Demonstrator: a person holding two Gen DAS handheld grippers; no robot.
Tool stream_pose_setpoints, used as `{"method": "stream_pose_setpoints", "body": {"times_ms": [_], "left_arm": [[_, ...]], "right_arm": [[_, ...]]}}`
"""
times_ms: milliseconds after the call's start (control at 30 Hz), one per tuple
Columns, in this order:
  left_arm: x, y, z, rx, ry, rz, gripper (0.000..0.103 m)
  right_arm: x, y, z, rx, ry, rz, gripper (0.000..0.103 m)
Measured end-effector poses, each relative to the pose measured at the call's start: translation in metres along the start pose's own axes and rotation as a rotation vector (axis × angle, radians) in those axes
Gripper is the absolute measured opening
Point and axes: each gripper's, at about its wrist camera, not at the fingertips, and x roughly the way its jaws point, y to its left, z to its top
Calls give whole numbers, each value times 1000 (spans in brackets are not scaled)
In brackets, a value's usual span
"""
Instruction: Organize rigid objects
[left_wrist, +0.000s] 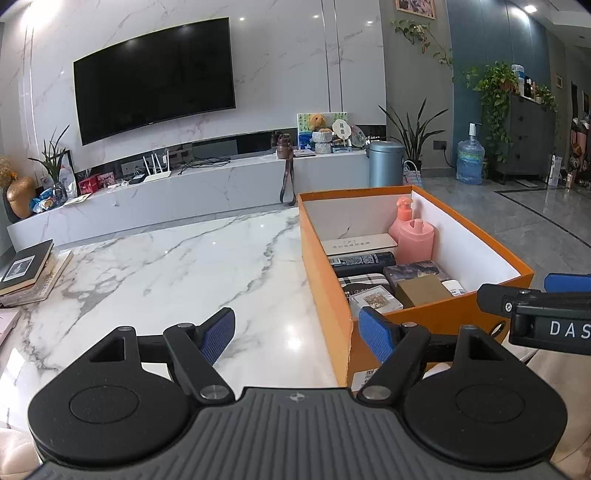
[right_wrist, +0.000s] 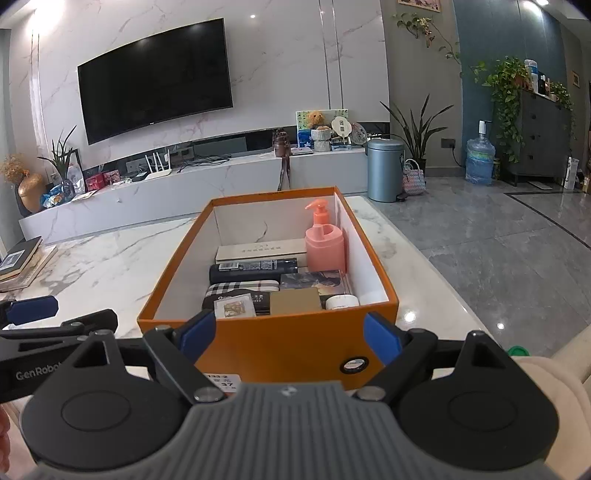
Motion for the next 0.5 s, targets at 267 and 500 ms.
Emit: {"method": "stream_pose_setpoints", "body": {"times_ms": [267,500], "left_arm": [[-1,-2,0,3,-1,-6,90],[-1,-3,-1,3,4,-13,90]], "right_arm": [[2,1,0,-4,6,5,87],[3,1,0,-5,13,8,87]]}}
